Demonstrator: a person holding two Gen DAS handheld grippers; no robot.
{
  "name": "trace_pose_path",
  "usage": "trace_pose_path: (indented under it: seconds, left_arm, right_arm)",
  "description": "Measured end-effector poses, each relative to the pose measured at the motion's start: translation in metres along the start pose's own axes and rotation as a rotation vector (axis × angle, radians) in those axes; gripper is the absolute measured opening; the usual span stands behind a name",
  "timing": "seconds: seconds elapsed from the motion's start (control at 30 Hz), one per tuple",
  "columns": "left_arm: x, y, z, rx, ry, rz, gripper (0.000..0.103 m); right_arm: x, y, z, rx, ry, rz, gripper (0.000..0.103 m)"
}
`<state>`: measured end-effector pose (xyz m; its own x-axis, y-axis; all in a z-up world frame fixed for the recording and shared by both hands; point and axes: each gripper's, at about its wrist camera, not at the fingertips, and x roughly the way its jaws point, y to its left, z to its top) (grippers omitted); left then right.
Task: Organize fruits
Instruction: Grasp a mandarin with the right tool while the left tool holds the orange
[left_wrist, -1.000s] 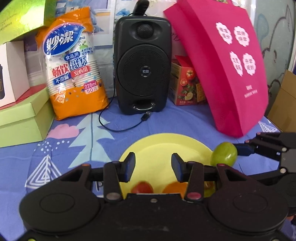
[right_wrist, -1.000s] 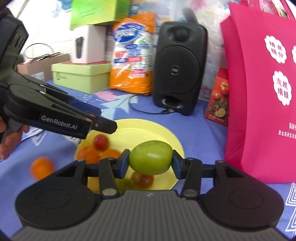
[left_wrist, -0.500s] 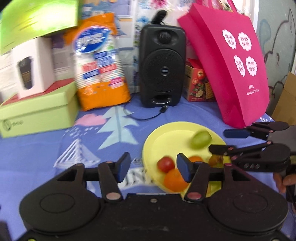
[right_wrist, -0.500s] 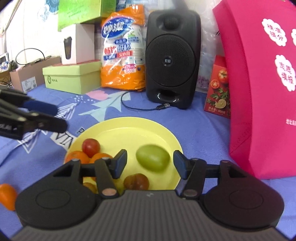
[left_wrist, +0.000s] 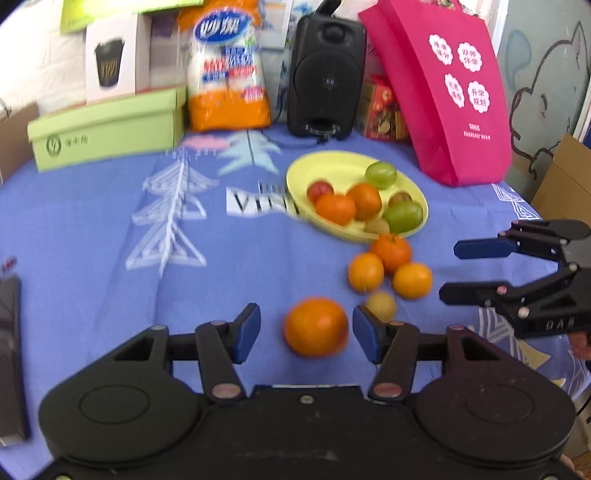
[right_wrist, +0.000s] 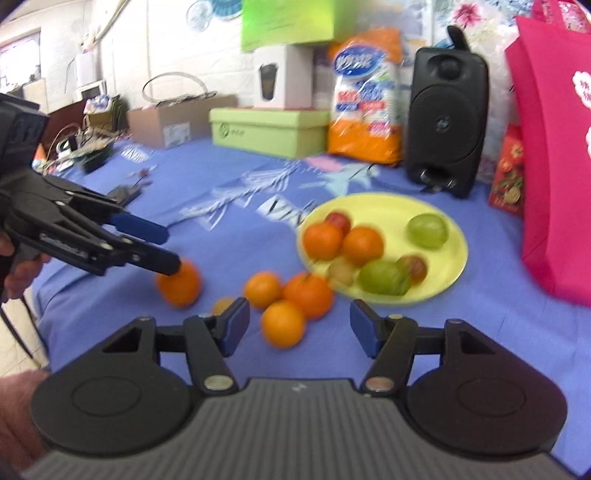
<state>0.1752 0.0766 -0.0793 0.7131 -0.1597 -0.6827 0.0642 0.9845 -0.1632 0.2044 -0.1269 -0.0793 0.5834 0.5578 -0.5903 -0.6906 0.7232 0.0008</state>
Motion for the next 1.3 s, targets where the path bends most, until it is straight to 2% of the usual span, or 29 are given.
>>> trace_pose_path:
  seconds: [0.1, 0.17, 0.23, 0.7, 0.77, 0.8, 0.83, 0.9, 1.1, 1.3]
  left_arm:
    - [0.005, -0.003, -0.009, -0.003, 0.010, 0.001, 0.056]
    - [0.009, -0.005, -0.013, 0.002, 0.017, 0.004, 0.056]
    - [0.012, -0.006, -0.015, 0.000, 0.016, 0.006, 0.056]
    - [0.040, -0.012, -0.007, 0.054, 0.028, 0.037, 0.056]
    - [0.040, -0.014, -0.007, 0.063, 0.026, 0.041, 0.055]
    - [0.039, -0.014, -0.007, 0.064, 0.025, 0.043, 0.053]
    - [0.038, -0.014, -0.007, 0.064, 0.023, 0.047, 0.046]
    - [0.035, -0.011, -0.007, 0.054, 0.019, 0.042, 0.043]
    - [0.022, -0.004, -0.009, 0.007, 0.012, -0.013, 0.043]
    - [0.012, -0.008, -0.009, 0.032, 0.008, -0.005, 0.043]
  right_arm:
    - [0.003, 0.015, -0.011, -0.025, 0.043, -0.027, 0.056]
    - [0.010, 0.021, -0.016, -0.049, 0.076, -0.061, 0.048]
    - [0.018, 0.024, -0.019, -0.061, 0.105, -0.082, 0.047]
    - [0.044, 0.022, -0.010, -0.040, 0.099, -0.081, 0.048]
    - [0.046, 0.022, -0.009, -0.039, 0.095, -0.083, 0.042]
    - [0.047, 0.022, -0.009, -0.036, 0.094, -0.080, 0.039]
    - [0.047, 0.023, -0.008, -0.034, 0.094, -0.076, 0.036]
    - [0.047, 0.025, -0.008, -0.039, 0.093, -0.075, 0.031]
    - [0.042, 0.026, -0.008, -0.027, 0.091, -0.072, 0.031]
    - [0.030, 0.027, -0.011, -0.015, 0.089, -0.068, 0.031]
